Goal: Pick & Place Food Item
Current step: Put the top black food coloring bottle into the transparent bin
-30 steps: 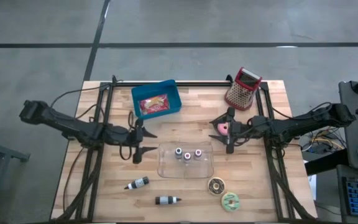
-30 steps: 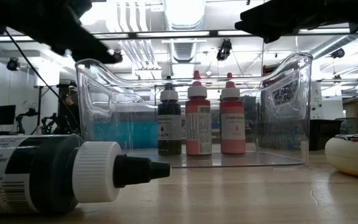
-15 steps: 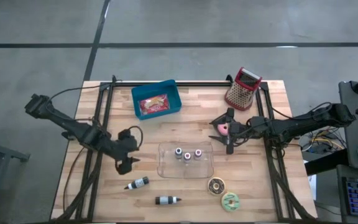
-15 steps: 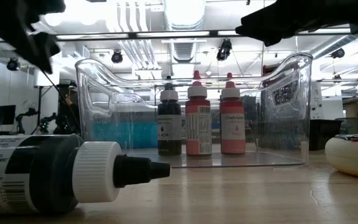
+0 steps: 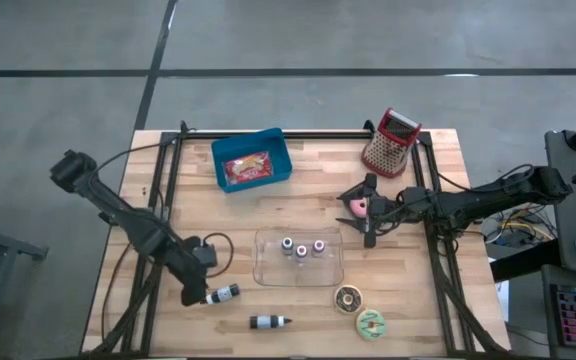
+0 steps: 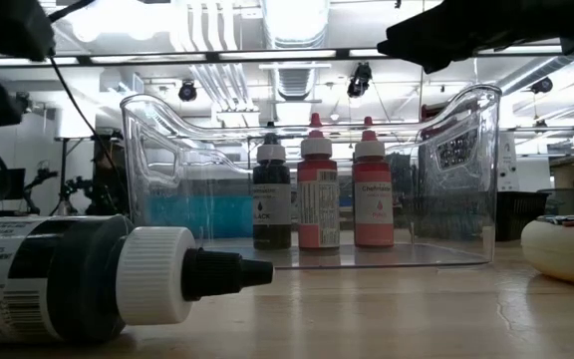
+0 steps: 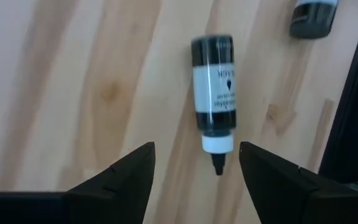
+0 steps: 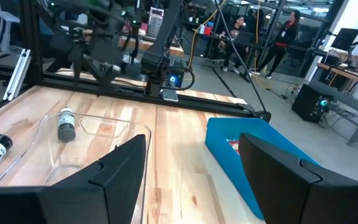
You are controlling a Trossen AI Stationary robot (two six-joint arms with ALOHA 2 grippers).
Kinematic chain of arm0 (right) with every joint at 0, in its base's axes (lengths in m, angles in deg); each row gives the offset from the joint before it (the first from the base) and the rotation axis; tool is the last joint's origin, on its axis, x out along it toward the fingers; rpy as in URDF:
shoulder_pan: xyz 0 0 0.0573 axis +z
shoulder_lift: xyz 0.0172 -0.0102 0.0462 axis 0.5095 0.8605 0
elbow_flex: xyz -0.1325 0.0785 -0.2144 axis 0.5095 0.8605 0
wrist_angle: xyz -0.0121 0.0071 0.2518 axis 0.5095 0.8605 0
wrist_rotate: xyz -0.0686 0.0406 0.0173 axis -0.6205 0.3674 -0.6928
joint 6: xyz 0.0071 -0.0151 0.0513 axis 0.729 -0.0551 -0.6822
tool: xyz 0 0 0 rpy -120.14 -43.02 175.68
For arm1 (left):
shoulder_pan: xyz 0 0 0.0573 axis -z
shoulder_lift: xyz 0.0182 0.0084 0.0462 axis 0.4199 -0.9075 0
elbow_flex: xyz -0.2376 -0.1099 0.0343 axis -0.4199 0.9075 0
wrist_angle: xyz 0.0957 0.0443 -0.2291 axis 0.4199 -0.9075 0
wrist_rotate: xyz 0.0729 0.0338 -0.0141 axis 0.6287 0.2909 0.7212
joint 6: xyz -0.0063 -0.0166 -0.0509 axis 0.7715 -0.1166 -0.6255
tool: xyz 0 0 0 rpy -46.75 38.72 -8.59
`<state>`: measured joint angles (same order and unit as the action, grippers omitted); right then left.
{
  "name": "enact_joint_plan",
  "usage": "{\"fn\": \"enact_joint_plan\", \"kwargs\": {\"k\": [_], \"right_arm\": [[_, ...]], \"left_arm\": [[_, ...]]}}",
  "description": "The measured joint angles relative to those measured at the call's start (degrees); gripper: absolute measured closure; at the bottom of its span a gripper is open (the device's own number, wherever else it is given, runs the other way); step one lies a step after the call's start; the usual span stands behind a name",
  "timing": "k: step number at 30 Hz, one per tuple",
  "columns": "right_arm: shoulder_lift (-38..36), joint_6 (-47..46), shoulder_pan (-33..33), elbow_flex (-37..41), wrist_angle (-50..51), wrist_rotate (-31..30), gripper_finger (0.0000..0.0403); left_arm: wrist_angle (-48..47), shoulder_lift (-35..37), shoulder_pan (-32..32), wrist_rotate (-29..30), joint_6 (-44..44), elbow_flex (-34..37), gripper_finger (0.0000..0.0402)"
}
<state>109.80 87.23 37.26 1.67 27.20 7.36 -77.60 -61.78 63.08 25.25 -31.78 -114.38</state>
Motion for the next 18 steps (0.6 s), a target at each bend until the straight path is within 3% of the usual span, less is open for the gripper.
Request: {"fn": "enact_joint_plan", "kwargs": {"k": [12,18], "right_arm": [[0.0,-0.6,0.0,0.0,0.0,0.0,0.0152],[0.0,-0.6,0.0,0.0,-0.1,0.0,0.0152]], "left_arm": [[9.8,-9.4,5.5,-2.2,-10.4,0.0,0.0163],[9.0,-12.6,6.8,-2.2,-15.1,0.0,0.0163]]}}
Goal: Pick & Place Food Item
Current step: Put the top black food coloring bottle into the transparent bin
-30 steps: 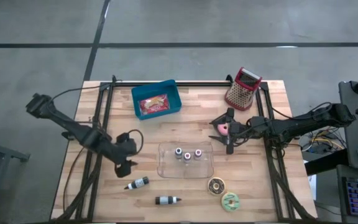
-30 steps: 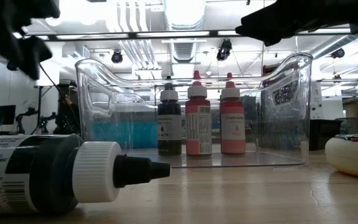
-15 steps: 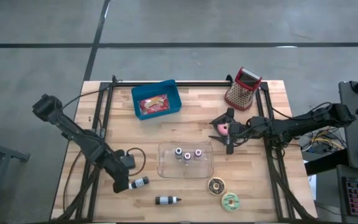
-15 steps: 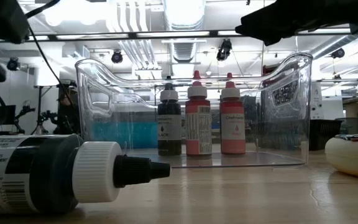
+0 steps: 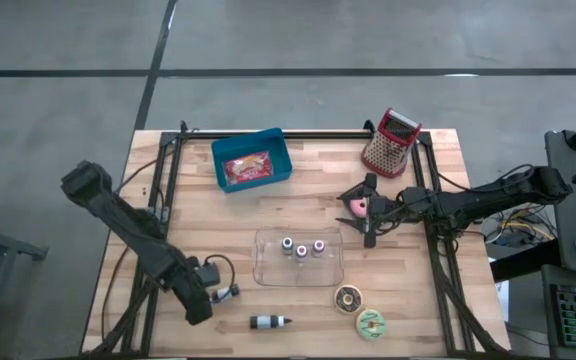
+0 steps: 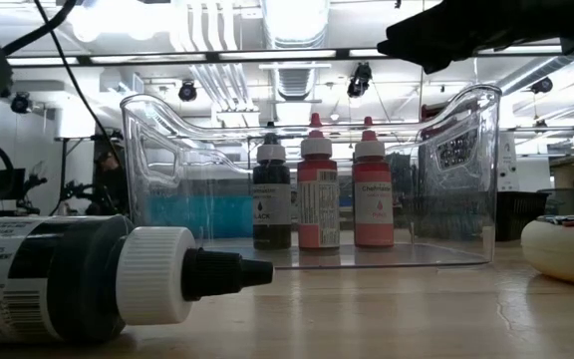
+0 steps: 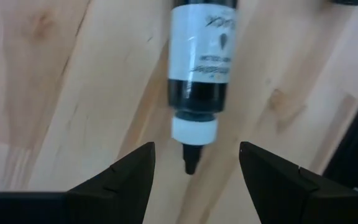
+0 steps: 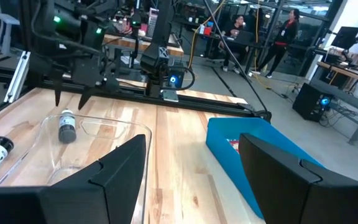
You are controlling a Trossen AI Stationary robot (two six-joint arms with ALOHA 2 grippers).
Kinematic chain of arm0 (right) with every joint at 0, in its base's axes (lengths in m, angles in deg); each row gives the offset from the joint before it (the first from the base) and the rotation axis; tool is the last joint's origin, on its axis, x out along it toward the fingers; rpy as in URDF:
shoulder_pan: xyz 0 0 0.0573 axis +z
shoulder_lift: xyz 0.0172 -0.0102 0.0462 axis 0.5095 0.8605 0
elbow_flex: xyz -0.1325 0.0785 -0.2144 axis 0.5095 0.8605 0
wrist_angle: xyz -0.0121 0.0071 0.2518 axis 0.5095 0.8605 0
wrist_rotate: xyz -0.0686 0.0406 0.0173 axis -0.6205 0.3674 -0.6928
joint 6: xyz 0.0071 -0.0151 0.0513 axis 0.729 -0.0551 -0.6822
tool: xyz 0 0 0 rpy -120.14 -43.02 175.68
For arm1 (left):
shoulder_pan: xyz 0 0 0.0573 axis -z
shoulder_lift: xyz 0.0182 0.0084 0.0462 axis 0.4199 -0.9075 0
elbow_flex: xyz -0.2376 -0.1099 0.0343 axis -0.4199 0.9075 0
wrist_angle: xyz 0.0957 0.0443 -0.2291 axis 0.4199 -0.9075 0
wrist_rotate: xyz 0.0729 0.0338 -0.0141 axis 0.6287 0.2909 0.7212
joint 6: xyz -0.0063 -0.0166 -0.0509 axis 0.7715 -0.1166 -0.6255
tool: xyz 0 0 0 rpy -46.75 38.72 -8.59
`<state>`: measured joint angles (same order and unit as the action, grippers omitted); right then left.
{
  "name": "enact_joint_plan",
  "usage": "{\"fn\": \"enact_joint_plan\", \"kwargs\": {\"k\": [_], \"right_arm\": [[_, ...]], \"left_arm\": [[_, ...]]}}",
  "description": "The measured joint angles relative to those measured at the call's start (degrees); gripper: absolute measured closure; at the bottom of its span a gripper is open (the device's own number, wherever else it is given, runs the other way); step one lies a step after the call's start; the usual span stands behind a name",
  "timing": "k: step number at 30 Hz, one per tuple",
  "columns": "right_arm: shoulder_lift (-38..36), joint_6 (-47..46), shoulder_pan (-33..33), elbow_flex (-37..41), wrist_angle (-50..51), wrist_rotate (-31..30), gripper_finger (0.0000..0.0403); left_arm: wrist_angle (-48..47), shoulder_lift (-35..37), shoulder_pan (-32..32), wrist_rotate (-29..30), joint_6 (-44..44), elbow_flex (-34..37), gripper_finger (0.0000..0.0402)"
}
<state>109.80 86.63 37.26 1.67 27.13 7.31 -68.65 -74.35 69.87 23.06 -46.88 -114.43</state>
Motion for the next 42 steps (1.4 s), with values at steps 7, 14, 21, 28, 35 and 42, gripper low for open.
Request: {"fn": "enact_joint_plan", "kwargs": {"k": [7,14,21,28,35,42], "right_arm": [[0.0,0.0,0.0,0.0,0.0,0.0,0.0152],[0.0,0.0,0.0,0.0,-0.3,-0.2,0.0152],[0.0,0.0,0.0,0.0,-0.4,-0.2,0.0152],[0.0,0.0,0.0,0.0,-0.5,-0.1,0.0152],[0.0,0.0,0.0,0.0,-0.5,-0.1,0.0152],[0.0,0.0,0.0,0.0,-0.5,-0.1,0.0152]], "left_arm": [[0.0,-2.1,0.0,1.1,0.8,0.0,0.0163],[1.6,-3.3,0.0,1.1,1.8,0.0,0.0163],[3.2,-4.3,0.0,2.5,2.0,0.0,0.0163],[3.7,-5.8,0.0,3.3,2.0,0.0,0.0163],[4.3,-7.3,0.0,3.3,1.9,0.0,0.0163],[4.4,-7.5,0.0,3.3,1.8,0.0,0.0163]]}}
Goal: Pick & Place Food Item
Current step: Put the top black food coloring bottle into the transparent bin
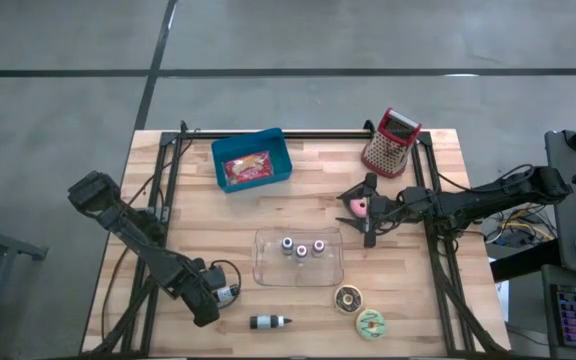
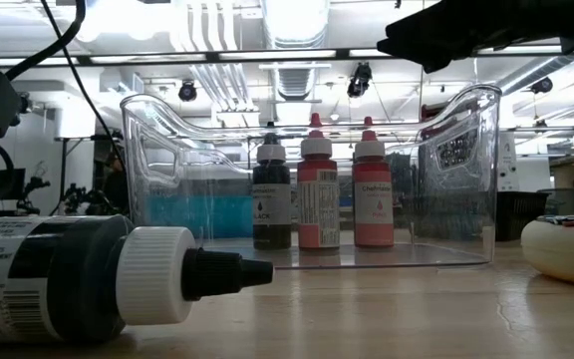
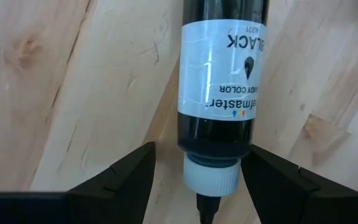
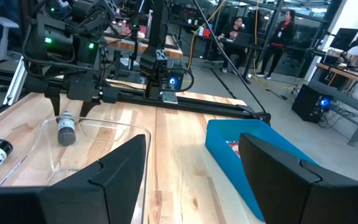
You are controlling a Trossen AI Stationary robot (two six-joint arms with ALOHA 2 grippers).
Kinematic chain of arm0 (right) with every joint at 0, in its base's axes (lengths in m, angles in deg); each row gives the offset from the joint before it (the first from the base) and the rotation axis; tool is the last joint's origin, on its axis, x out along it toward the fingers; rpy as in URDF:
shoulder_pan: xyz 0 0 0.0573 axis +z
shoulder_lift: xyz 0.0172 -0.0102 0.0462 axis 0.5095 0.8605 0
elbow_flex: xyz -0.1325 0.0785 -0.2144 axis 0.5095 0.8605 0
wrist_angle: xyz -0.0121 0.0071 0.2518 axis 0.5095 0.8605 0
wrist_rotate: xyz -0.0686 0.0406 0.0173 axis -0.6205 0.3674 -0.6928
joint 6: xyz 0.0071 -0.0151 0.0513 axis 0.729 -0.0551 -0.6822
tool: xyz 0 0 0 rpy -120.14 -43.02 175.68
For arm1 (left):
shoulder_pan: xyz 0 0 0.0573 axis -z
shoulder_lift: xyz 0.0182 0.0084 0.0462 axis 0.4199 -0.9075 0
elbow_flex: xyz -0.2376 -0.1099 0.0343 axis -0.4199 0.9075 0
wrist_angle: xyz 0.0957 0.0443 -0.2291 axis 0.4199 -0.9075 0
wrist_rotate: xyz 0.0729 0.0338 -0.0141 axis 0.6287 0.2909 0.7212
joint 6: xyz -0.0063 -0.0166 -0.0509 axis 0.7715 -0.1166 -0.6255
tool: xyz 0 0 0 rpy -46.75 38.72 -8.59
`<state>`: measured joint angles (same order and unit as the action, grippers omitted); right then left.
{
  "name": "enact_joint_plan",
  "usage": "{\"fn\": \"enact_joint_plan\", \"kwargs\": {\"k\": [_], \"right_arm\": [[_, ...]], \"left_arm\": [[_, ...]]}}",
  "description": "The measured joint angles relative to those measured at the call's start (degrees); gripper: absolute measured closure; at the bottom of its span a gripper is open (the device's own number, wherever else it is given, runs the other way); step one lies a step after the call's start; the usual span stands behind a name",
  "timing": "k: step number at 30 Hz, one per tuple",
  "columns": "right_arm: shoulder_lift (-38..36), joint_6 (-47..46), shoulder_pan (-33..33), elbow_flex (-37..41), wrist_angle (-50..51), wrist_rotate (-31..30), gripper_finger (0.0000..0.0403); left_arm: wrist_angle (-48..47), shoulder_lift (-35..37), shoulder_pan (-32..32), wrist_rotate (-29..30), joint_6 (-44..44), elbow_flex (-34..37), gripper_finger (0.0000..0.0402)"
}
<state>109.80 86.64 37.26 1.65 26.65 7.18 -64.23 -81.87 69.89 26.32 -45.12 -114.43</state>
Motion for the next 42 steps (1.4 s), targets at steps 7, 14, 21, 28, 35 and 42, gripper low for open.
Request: {"fn": "enact_joint_plan", "kwargs": {"k": [7,14,21,28,35,42], "right_arm": [[0.0,0.0,0.0,0.0,0.0,0.0,0.0152],[0.0,0.0,0.0,0.0,0.0,0.1,0.0152],[0.0,0.0,0.0,0.0,-0.1,0.2,0.0152],[0.0,0.0,0.0,0.0,-0.3,0.1,0.0152],[0.0,0.0,0.0,0.0,-0.4,0.1,0.0152],[0.0,0.0,0.0,0.0,-0.4,0.1,0.0152]], "left_arm": [[0.1,0.0,0.0,0.2,0.0,0.0,0.0163],[0.2,-0.1,0.0,0.2,0.0,0.0,0.0163],[0.3,-0.1,0.0,0.2,0.0,0.0,0.0163],[0.8,-0.1,0.0,0.2,0.2,0.0,0.0168],[2.3,-0.1,0.0,-0.3,0.8,0.0,0.0238],[2.4,-0.1,0.0,-1.6,1.9,0.0,0.0295]]}}
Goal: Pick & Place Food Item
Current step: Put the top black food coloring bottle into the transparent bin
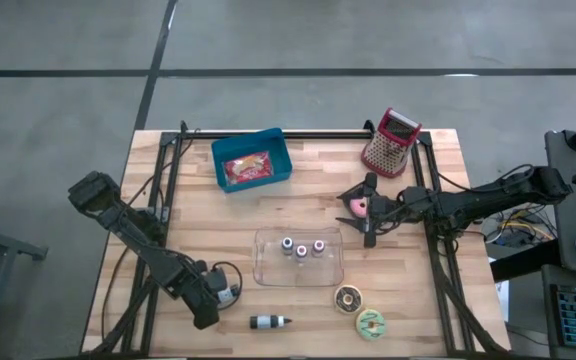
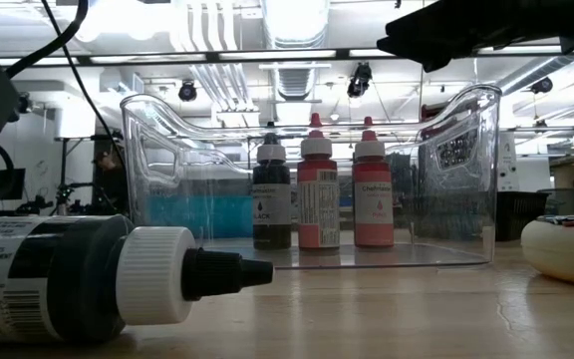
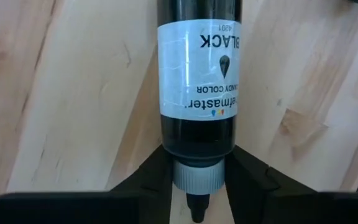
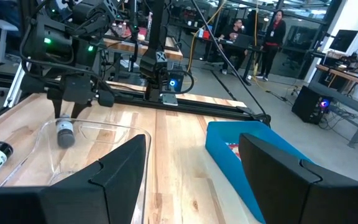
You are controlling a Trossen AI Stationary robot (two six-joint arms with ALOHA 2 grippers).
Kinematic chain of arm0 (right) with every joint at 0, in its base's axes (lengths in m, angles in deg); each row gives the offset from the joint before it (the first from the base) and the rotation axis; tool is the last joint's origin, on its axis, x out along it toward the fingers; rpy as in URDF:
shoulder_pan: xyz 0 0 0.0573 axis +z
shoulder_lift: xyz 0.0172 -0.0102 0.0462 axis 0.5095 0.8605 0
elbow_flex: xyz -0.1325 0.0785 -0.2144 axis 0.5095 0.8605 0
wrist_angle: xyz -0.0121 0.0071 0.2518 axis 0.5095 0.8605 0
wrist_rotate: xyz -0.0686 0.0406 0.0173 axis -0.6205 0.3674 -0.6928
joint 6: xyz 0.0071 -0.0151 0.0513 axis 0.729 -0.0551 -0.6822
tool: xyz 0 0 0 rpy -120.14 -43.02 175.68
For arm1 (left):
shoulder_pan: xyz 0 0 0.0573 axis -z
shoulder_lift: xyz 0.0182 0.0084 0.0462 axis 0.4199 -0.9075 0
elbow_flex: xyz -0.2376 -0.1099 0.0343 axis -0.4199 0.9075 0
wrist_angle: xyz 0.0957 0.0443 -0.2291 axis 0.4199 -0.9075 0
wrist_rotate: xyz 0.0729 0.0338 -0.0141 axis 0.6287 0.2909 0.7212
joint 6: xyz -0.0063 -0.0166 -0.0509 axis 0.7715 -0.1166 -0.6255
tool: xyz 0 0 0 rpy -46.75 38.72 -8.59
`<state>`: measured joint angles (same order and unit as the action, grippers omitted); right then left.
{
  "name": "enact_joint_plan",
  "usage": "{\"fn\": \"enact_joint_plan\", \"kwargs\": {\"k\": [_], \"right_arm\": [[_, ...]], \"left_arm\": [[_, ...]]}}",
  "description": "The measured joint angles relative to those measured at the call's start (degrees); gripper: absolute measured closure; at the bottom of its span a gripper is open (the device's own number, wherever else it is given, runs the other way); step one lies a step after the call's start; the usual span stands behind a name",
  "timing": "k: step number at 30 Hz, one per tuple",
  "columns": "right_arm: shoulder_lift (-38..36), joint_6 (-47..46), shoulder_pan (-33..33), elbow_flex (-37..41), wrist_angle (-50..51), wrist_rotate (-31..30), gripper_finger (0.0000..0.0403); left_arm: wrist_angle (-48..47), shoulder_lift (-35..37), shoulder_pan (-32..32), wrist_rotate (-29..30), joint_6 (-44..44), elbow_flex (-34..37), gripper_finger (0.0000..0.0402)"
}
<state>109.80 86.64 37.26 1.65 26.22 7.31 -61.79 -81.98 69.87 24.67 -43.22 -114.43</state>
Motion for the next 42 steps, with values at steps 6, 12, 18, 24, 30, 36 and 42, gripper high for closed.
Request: {"fn": "enact_joint_plan", "kwargs": {"k": [6,12,18,24,30,36,42], "right_arm": [[0.0,0.0,0.0,0.0,0.0,0.0,0.0152],[0.0,0.0,0.0,0.0,0.0,0.0,0.0152],[0.0,0.0,0.0,0.0,0.0,-0.1,0.0152],[0.0,0.0,0.0,0.0,0.0,-0.1,0.0152],[0.0,-0.5,0.0,0.0,0.0,1.8,0.0152],[0.0,-1.8,0.0,0.0,-0.9,6.5,0.0152],[3.6,-2.6,0.0,0.0,-5.9,11.3,0.0152]], "left_arm": [[-0.1,0.0,0.0,-1.1,0.0,0.0,0.0295],[-1.0,0.1,-0.3,-5.3,-0.8,-0.2,0.0295],[-13.8,0.1,-0.6,-8.7,-1.4,-4.7,0.0295],[-30.1,0.1,-1.6,-8.3,0.6,-12.3,0.0295],[-45.2,0.1,-2.8,-2.4,2.7,-21.1,0.0295],[-56.5,0.1,-4.7,4.4,5.6,-29.6,0.0295],[-59.4,0.1,-8.1,13.2,12.4,-35.8,0.0295]]}}
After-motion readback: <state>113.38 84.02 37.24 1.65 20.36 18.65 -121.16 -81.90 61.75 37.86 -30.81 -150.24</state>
